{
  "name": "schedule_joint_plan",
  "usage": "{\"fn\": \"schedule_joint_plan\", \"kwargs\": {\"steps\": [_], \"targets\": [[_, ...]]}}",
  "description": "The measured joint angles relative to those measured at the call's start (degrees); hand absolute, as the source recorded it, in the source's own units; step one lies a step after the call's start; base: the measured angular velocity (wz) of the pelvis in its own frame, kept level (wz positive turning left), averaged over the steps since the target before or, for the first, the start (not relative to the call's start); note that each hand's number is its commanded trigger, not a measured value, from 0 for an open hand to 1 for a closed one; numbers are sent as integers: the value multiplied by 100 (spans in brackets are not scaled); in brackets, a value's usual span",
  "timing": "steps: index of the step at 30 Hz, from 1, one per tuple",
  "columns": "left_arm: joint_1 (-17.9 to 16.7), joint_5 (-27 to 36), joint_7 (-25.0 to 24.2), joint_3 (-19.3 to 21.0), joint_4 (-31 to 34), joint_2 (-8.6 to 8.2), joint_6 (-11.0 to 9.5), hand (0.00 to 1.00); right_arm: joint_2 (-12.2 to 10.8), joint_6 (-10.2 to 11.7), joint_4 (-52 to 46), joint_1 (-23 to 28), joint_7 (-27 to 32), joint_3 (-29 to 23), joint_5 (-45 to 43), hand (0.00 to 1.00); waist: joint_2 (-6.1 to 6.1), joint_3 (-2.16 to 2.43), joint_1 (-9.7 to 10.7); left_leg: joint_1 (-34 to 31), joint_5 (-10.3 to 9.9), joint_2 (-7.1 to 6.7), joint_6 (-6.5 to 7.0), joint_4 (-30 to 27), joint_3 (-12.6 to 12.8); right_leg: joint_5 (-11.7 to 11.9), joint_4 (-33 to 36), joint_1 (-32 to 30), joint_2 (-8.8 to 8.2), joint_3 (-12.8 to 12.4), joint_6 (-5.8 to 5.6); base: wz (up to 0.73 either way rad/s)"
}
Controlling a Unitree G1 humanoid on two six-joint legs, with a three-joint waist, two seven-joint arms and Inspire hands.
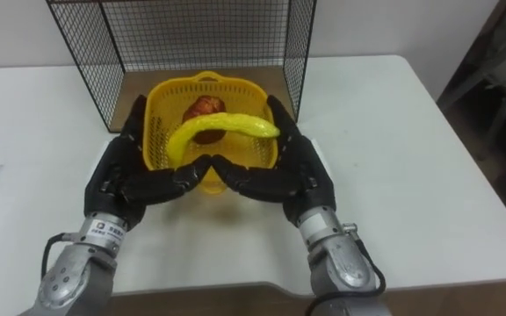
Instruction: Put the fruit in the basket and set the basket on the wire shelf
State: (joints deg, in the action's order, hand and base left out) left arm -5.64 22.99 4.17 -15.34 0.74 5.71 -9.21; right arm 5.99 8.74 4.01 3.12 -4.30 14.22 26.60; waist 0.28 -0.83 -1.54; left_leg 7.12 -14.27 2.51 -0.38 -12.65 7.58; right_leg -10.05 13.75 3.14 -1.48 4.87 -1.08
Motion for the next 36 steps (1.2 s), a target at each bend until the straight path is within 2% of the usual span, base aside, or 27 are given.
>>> {"fn": "schedule_joint_plan", "kwargs": {"steps": [14, 17, 19, 20, 21, 22, 23, 24, 25, 26, 27, 28, 29, 30, 31, 32, 33, 34, 35, 36], "targets": [[0, 163, 187, -13, 276, -33, -3, 0, -3, 3, -286, -8, 42, 19, 23, 0, -4, -3, 0, 38, -2, 9, -1, 23, -6, -1, -17, 65, 4, 37, -1, 0], [-1, 158, 192, -11, 278, -58, -15, 0, -47, 13, -280, -13, 43, 23, 25, 0, -56, -2, -20, 7, -10, 36, -9, -173, -4, -1, 49, 69, 1, 71, -1, -1], [-1, 159, 192, 4, 280, -54, -21, 0, -89, 42, -267, -10, 44, 27, 17, 0, -87, 0, -50, -137, -98, 107, -73, -547, 13, -24, 145, 43, 30, 187, 32, -9], [-1, 158, 197, 26, 280, -55, -54, 0, -155, 58, -268, -11, 44, 33, 25, 0, -130, 12, -64, -327, -173, 166, -93, -948, 2, -115, 292, -27, 33, 292, 104, -10], [-2, 158, 198, 27, 279, -55, -101, 0, -193, 94, -266, -4, 44, 37, 28, 0, -167, 2, -68, -586, -259, 257, -114, -1501, -50, -211, 497, -119, 63, 354, 159, -10], [-2, 167, 198, 35, 278, -56, -111, 0, -205, 107, -260, -5, 44, 44, 28, 0, -200, -18, -74, -708, -267, 292, -126, -1806, -85, -268, 603, -141, 70, 357, 181, -7], [-5, 224, 198, 32, 266, -59, -120, 0, -206, 123, -244, -6, 43, 42, 25, 0, -203, -28, -78, -988, -266, 394, -126, -2471, -201, -377, 796, -198, 130, 380, 248, -10], [-5, 234, 197, 33, 267, -61, -133, 0, -198, 139, -244, -10, 40, 41, 16, 0, -157, -38, -89, -1266, -254, 538, -136, -3115, -307, -529, 939, -217, 239, 413, 331, -7], [-6, 236, 195, 32, 265, -61, -153, 0, -196, 156, -243, -7, 38, 43, 16, 0, -110, -59, -95, -1384, -240, 623, -156, -3440, -359, -605, 1033, -218, 298, 440, 374, 0], [-9, 263, 194, 30, 263, -59, -181, 0, -194, 166, -242, 3, 38, 48, 26, 0, -61, -78, -87, -1590, -141, 776, -204, -3948, -453, -795, 1216, -218, 374, 463, 459, 6], [-24, 344, 193, 28, 252, -58, -190, 0, -181, 166, -237, 15, 34, 70, 25, 0, -67, -91, -55, -1716, 65, 796, -229, -4265, -537, -917, 1383, -222, 396, 444, 485, 5], [-44, 359, 193, 29, 249, -56, -195, 0, -173, 166, -237, 16, 22, 83, 23, 0, -86, -82, -60, -1768, 179, 789, -240, -4352, -552, -943, 1422, -206, 403, 399, 513, -6], [-92, 391, 189, 29, 249, -60, -225, 0, -169, 167, -236, 13, -35, 79, 33, 0, -137, -44, -92, -1862, 335, 764, -249, -4434, -555, -955, 1443, -159, 388, 328, 570, -5], [-90, 443, 179, 31, 249, -59, -279, 0, -153, 197, -234, -3, -71, 71, 100, 0, -192, -31, -108, -1929, 131, 624, -245, -4087, -551, -925, 1435, -172, 338, 316, 632, -5], [-90, 446, 178, 32, 249, -46, -301, 0, -138, 210, -232, -2, -77, 71, 123, 0, -170, -30, -119, -1976, 52, 554, -229, -3812, -546, -907, 1413, -184, 318, 316, 654, -10], [-91, 437, 177, 32, 249, -58, -308, 0, -125, 208, -216, 3, -79, 72, 119, 0, -138, -32, -163, -2046, 44, 410, -241, -3101, -504, -881, 1383, -209, 268, 305, 654, -19], [-90, 431, 177, 30, 249, -49, -308, 0, -109, 199, -184, 8, -87, 82, 108, 0, -132, -30, -194, -2023, 132, 253, -256, -2256, -450, -868, 1380, -234, 206, 319, 626, -21], [-90, 431, 177, 41, 250, -51, -309, 0, -101, 193, -169, 9, -99, 88, 107, 0, -133, -25, -206, -1999, 223, 204, -256, -1834, -446, -882, 1385, -237, 192, 323, 623, -21], [-99, 430, 178, 54, 251, -48, -326, 0, -112, 191, -150, 14, -138, 98, 107, 0, -160, -10, -209, -1956, 494, 160, -184, -1465, -447, -942, 1391, -218, 177, 308, 574, 0], [-101, 425, 179, 57, 252, -33, -328, 0, -120, 202, -132, 13, -170, 108, 108, 0, -185, 67, -167, -1929, 602, 97, -149, -1338, -467, -969, 1332, -191, 151, 348, 534, 9]]}}
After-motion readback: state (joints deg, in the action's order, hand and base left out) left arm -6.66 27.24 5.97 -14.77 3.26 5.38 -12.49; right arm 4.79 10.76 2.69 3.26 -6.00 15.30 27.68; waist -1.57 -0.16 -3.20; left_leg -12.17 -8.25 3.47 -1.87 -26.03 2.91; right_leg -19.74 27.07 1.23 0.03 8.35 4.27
